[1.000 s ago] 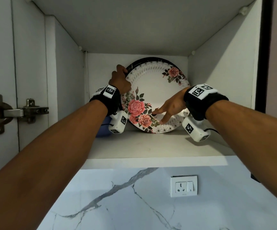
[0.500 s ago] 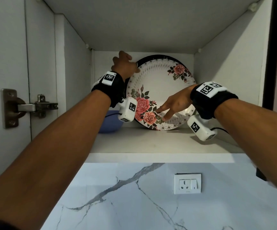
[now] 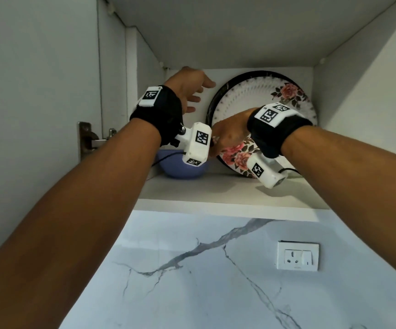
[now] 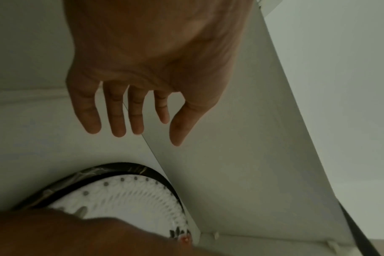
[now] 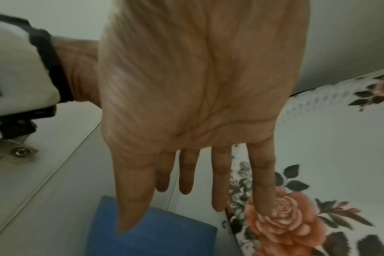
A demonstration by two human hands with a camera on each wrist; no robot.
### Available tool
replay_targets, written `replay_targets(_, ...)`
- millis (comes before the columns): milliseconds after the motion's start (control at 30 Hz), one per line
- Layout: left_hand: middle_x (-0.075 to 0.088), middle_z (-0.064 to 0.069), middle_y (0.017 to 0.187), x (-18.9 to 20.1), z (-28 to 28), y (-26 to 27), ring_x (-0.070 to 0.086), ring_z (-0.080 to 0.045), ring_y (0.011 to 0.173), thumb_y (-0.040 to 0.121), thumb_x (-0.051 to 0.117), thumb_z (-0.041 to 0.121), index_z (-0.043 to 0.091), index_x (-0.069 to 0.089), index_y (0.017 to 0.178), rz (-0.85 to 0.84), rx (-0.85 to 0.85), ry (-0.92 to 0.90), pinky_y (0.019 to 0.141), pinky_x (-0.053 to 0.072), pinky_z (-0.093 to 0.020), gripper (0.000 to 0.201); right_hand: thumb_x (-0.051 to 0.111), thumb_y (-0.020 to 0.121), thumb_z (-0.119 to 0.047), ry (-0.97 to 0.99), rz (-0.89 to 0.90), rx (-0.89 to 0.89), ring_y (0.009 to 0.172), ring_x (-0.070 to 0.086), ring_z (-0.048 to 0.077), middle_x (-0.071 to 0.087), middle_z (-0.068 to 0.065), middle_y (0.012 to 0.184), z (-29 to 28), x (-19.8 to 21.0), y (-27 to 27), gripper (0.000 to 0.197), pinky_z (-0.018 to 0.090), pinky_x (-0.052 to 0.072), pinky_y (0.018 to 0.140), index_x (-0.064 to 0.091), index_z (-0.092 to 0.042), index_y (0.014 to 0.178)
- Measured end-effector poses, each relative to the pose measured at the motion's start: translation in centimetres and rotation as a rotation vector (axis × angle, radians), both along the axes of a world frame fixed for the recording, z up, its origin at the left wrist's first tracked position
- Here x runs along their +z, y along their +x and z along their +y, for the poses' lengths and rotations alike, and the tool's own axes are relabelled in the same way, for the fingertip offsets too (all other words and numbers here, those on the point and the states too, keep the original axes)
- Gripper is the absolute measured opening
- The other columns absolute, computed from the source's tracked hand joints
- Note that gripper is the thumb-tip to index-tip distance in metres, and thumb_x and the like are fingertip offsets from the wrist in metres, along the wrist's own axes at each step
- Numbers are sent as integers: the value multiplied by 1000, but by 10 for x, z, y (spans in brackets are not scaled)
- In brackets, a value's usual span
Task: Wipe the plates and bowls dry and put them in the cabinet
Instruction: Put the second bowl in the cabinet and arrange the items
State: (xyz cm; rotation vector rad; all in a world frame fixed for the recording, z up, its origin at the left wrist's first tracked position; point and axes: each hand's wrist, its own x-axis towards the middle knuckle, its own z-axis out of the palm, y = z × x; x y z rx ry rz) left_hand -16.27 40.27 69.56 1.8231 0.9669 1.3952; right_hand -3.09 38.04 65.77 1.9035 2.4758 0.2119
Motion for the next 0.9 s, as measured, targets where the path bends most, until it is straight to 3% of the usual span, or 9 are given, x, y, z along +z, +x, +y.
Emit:
replay_targets(100,64,-3,127,-10,-5,-11,59,-22,113,103,61,25,15,56,139,150,53,-41,93,45,-38,37,57,103,-27,-33,-100,29,124,46,16,48,4,151,5,-6,-20,51,15,32,94,44,-14,151)
replay_targets(233,74,-1,114,-15,-14,-28,68,-22,112,104,60,27,14,64,133,260,101,-54,97,47,-38,32,57,103,-24,-31,-222,60,129,51,25,56,9,143,13,-8,-27,46,31,37,109,50,-9,146)
replay_targets(367,78,-1,109,-18,-24,-41,71,-21,112,102,66,30,13,67,127,281,111,-59,103,48,-40,31,59,101,-17,2,-155,121,98,53,20,62,7,106,8,-9,-19,23,28,43,82,65,-4,119)
replay_targets(467,79,0,108,-22,-31,-43,72,-21,111,99,69,34,13,69,125,359,129,-48,104,48,-41,34,60,100,-19,13,-143,165,91,53,19,64,8,99,-1,-11,-13,19,34,43,85,67,-5,111)
replay_targets(533,79,1,109,-24,-36,-41,71,-20,110,98,70,37,13,71,124,433,132,-40,107,48,-42,35,61,99,-18,4,-109,175,86,54,16,64,3,93,-7,-12,-9,11,30,45,81,67,-9,104)
replay_targets(600,79,1,111,-27,-43,-38,71,-19,111,97,72,40,14,71,123,507,129,-23,109,47,-45,38,63,98,-15,-25,-40,195,79,53,14,62,3,84,-14,-11,-4,6,30,48,76,64,-15,92)
replay_targets(700,77,1,117,-32,-56,-35,68,-20,116,96,71,46,15,71,124,607,123,-3,109,46,-48,42,63,97,-19,-54,143,220,91,64,27,68,20,103,-29,-9,6,10,55,57,88,67,-11,102)
replay_targets(800,68,1,132,-41,-71,-36,60,-23,125,96,67,54,18,69,127,669,134,-7,107,48,-52,47,58,102,-10,-39,456,235,110,65,29,67,10,117,-49,-7,19,14,53,59,90,66,-12,114)
replay_targets(900,54,3,141,-50,-76,-41,50,-25,131,95,67,55,26,62,132,666,168,16,108,47,-58,47,54,104,-10,-83,697,242,109,66,29,66,12,122,-64,-7,29,23,55,59,88,63,-5,124)
